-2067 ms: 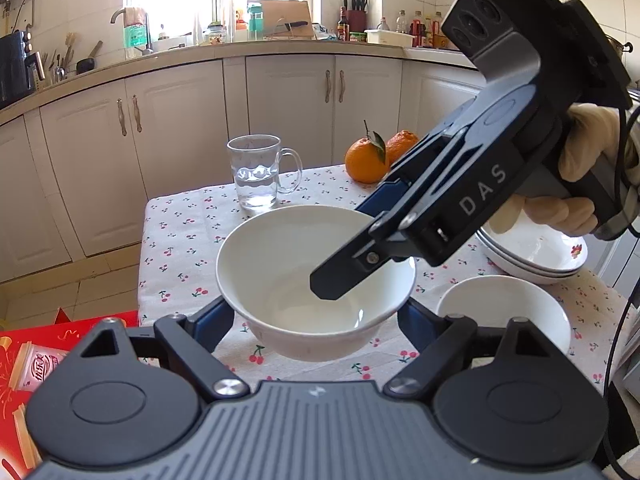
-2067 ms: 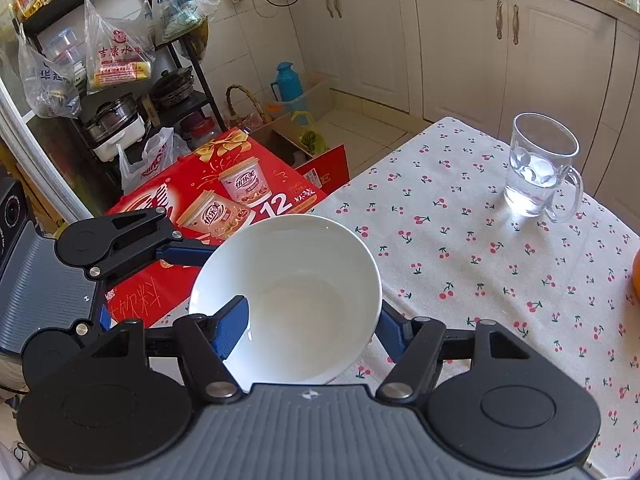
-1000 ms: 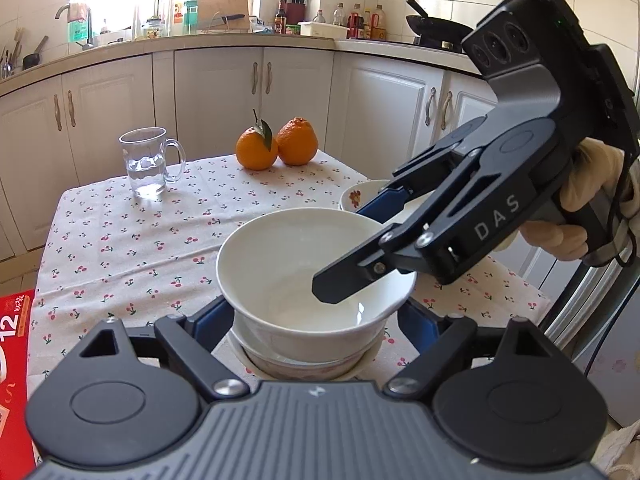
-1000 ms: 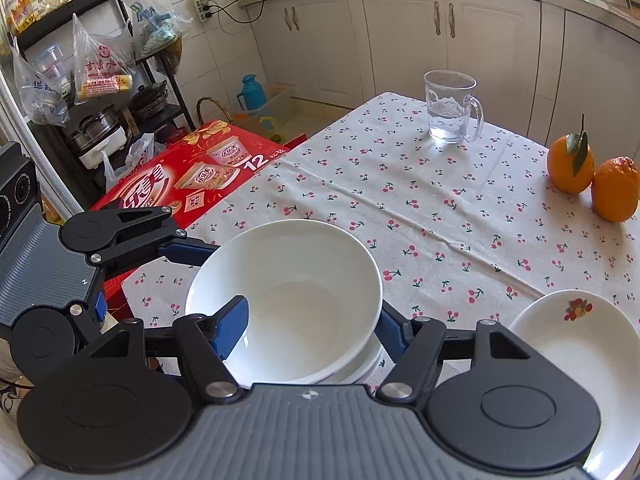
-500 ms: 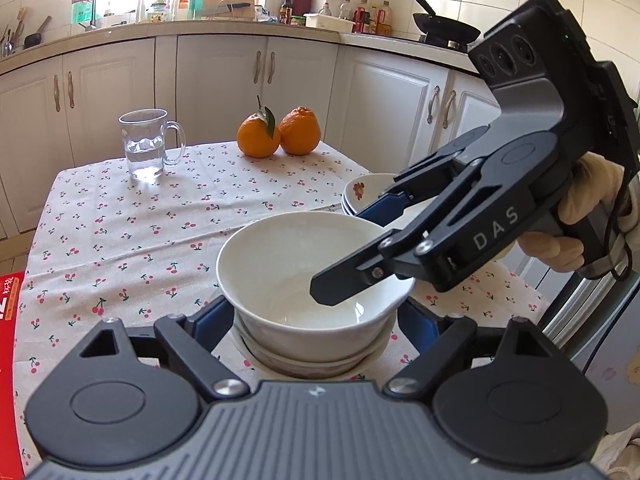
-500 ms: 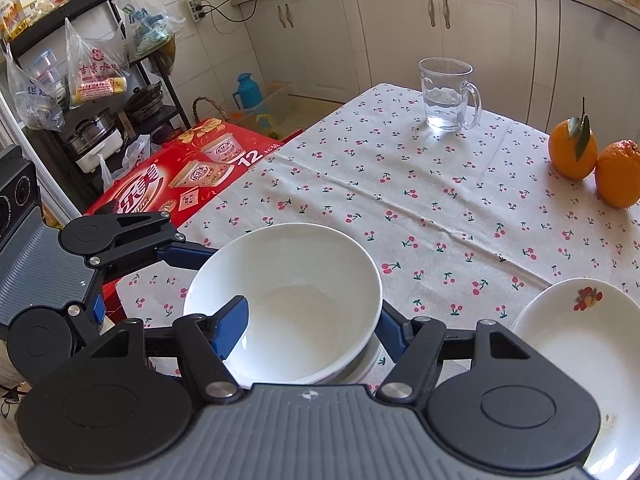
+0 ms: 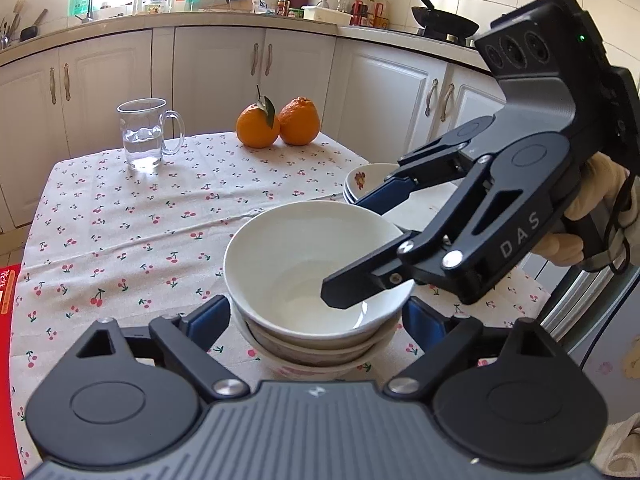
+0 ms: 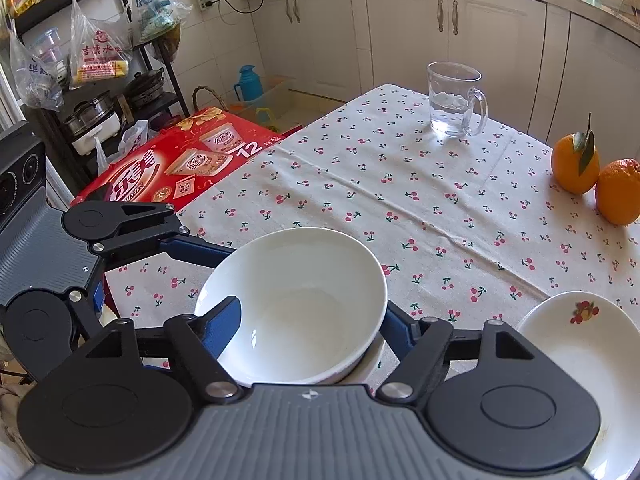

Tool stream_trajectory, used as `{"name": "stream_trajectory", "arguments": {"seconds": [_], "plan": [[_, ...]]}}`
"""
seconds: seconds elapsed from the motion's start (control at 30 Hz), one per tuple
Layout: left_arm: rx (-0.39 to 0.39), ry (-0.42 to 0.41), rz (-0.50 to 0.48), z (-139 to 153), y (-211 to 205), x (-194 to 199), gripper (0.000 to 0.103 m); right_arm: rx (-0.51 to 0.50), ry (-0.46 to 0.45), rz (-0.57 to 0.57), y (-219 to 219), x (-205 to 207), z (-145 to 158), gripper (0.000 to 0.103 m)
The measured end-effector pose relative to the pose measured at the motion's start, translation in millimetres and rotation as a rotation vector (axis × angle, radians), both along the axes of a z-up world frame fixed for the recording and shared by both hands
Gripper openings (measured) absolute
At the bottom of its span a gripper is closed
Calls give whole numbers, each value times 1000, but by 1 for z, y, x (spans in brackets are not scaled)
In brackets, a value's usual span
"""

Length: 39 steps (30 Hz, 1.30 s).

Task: Organize plates and bowls
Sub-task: 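Lower the white bowl into the pink-patterned bowl and open the right tool, then grip the plate-and-bowl stack from opposite sides with both tools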

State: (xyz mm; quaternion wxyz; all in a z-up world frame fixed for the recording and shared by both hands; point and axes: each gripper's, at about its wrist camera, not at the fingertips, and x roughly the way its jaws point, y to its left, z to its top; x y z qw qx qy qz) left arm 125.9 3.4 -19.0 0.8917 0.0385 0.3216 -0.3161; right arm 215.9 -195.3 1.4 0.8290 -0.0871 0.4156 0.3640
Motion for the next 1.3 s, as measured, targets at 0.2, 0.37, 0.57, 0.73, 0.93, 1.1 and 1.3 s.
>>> {"name": "stream_trajectory", "arguments": {"seconds": [0.2,0.37,0.57,0.73,0.93,1.1,1.3], "plan": [[21,4,-38,5,8,-4,95,-10,-27,-16,-7,-6,0,101],[71,7,-92,4,17,-7,96,-40,-106,35,-17,-31,7,103],[170,32,-164,-10,14,2,96,-126,-147,86,-15,-51,-11,103],[219,46,-242,-22,6,13,96,-171,-131,93,-8,-47,-34,103],[247,48,-348,-29,-1,31,95,-198,-136,141,0,-37,-46,103],[268,50,-436,-32,-3,43,94,-206,-134,206,4,-29,-48,103],[257,66,-504,-32,-1,50,94,-228,-141,274,10,-23,-48,102]]}}
